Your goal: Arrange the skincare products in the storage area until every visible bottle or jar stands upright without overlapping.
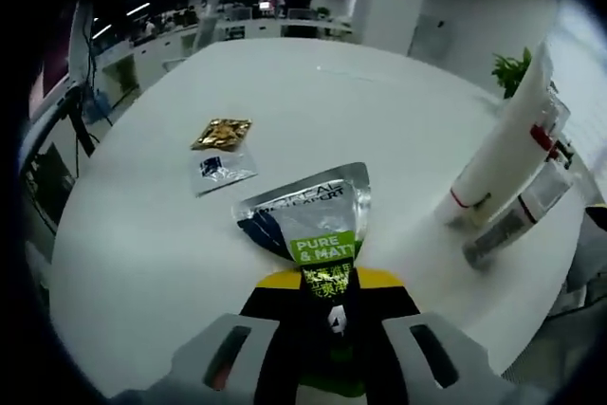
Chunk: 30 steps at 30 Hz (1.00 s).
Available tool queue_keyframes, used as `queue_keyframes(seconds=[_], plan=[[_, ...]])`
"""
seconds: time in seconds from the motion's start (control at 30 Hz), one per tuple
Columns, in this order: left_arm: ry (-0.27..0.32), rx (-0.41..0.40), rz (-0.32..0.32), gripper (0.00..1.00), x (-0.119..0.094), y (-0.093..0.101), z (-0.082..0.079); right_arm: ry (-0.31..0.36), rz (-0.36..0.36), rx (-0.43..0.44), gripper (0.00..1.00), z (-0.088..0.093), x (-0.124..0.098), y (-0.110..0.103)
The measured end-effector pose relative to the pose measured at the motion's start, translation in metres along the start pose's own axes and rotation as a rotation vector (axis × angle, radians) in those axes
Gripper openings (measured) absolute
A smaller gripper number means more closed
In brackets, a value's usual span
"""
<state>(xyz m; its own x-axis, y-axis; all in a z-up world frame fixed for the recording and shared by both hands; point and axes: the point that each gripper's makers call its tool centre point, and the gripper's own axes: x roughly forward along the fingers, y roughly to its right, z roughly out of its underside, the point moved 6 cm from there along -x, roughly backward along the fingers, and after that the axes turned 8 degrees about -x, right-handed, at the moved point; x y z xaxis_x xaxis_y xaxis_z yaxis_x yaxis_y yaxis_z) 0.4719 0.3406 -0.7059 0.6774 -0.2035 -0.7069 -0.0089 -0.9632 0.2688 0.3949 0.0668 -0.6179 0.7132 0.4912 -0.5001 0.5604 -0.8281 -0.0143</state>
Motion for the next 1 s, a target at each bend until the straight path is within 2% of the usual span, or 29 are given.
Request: queue_keyframes(seconds=[0.37, 0.63, 0.8, 1.0], plan=[[0.065, 0.086, 0.097, 0.12, -0.038, 0.008, -0.002, 0.031, -0.057, -0.024, 0.77, -0.013, 0.007, -0.02], [0.114, 0.221, 0.156, 0.12, -0.061, 0.026, -0.001, 0.052, -0.113, -0.048, 0.74, -0.024, 0.014, -0.036], [0.146, 0.33, 0.214, 0.12, -0.074, 0.038, -0.004, 0.072, -0.151, -0.048, 0.68, -0.031, 0.018, -0.043], [0.171, 0.358, 0.279, 0.12, -0.087, 0.05, -0.005, 0.109, -0.229, -0.056, 0.57, -0.045, 0.027, -0.055]])
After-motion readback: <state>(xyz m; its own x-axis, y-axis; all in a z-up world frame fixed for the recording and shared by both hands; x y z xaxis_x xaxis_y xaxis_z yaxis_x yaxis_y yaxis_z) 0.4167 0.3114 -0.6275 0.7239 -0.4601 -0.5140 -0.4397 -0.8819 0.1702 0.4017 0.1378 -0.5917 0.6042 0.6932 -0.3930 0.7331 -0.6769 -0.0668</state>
